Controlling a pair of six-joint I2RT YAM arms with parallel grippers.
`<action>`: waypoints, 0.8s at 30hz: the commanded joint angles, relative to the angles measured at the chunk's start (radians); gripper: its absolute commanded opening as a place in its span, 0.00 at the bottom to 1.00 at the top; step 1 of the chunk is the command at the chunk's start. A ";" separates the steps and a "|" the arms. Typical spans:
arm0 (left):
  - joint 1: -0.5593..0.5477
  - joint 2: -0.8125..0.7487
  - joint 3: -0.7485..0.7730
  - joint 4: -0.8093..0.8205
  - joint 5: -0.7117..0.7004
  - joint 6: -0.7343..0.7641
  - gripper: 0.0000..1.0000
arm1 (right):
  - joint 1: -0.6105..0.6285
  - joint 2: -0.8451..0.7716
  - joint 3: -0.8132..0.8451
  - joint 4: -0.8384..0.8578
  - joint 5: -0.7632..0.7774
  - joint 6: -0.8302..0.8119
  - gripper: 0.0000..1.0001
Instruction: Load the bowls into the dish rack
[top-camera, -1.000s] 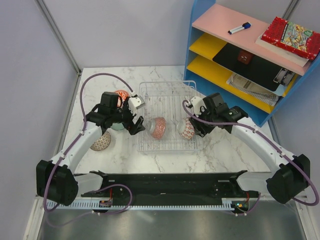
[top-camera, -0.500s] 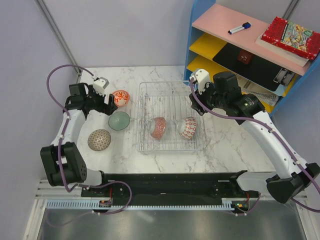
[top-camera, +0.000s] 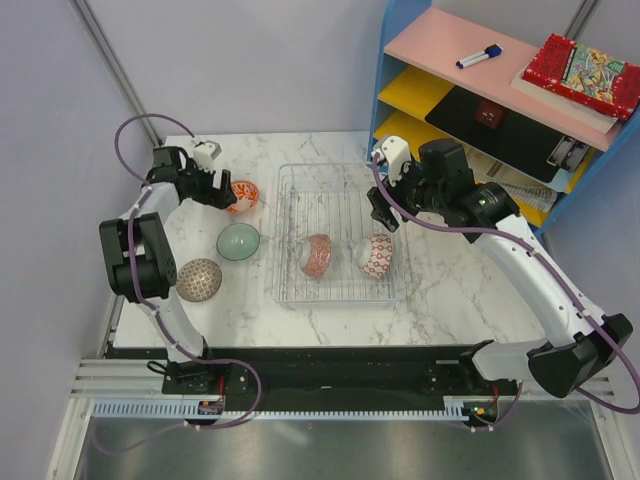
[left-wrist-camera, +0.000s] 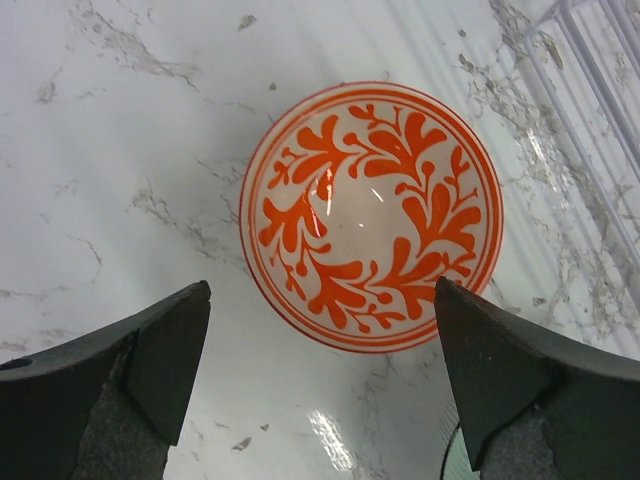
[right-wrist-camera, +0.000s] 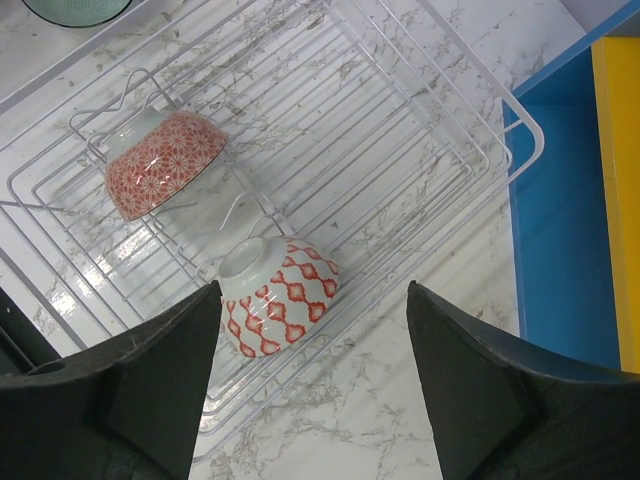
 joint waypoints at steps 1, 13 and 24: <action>0.008 0.059 0.115 0.041 -0.004 -0.049 1.00 | 0.004 0.020 0.003 0.039 -0.024 0.000 0.82; 0.008 0.193 0.201 0.021 -0.045 -0.032 1.00 | 0.004 0.055 0.029 0.048 -0.050 0.012 0.97; 0.005 0.222 0.255 -0.062 -0.051 -0.004 0.55 | 0.002 0.070 0.049 0.053 -0.040 0.042 0.97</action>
